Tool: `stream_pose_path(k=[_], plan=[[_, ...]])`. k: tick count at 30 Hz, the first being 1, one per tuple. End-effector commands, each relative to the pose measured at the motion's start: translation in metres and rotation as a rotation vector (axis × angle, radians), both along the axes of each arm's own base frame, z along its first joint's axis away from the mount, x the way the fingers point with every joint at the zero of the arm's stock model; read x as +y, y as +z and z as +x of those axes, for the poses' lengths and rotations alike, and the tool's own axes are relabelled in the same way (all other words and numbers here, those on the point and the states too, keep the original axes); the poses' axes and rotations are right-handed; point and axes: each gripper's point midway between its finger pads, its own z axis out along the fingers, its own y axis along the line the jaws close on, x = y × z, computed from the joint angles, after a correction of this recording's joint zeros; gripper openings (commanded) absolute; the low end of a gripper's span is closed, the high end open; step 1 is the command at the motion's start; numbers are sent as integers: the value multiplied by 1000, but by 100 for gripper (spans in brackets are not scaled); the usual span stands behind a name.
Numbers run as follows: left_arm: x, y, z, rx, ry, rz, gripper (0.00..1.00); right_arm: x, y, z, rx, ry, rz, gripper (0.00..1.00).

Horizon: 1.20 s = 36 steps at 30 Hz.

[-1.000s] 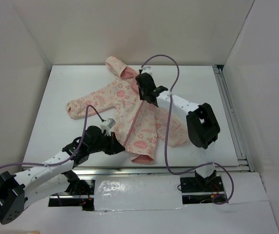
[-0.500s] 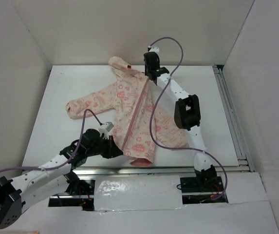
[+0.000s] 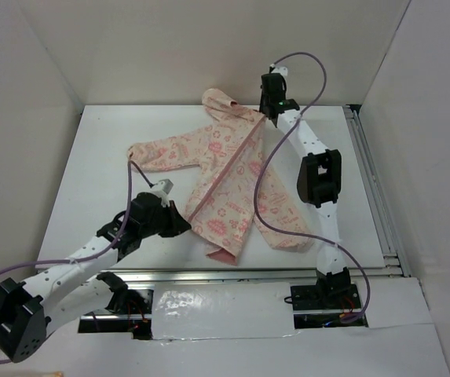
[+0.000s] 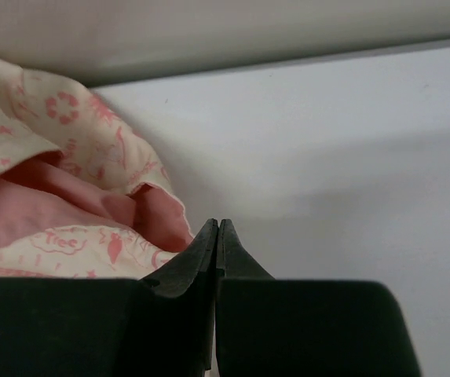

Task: Zip up the jacket

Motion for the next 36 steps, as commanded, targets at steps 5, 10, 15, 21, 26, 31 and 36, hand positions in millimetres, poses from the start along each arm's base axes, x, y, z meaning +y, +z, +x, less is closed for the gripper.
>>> stream_pose_path(k=[5, 10, 15, 21, 26, 31, 36], plan=[[37, 61, 66, -111, 125, 56, 0, -123, 180, -7, -392, -254, 71, 0], [45, 132, 98, -316, 115, 44, 0, -140, 234, -47, -468, -271, 60, 0], [44, 145, 103, -362, 83, 45, 0, -150, 254, -74, -480, -249, 60, 0], [60, 92, 140, -181, 141, 61, 0, -165, 168, -63, -309, -258, 65, 0], [78, 28, 167, 50, 209, 52, 0, -191, 68, -54, -100, -346, 90, 22], [79, 31, 172, 80, 208, 55, 99, -195, 57, -61, -62, -358, 115, 67], [80, 85, 156, -71, 201, 27, 99, -172, 127, -89, -190, -251, 189, 100]])
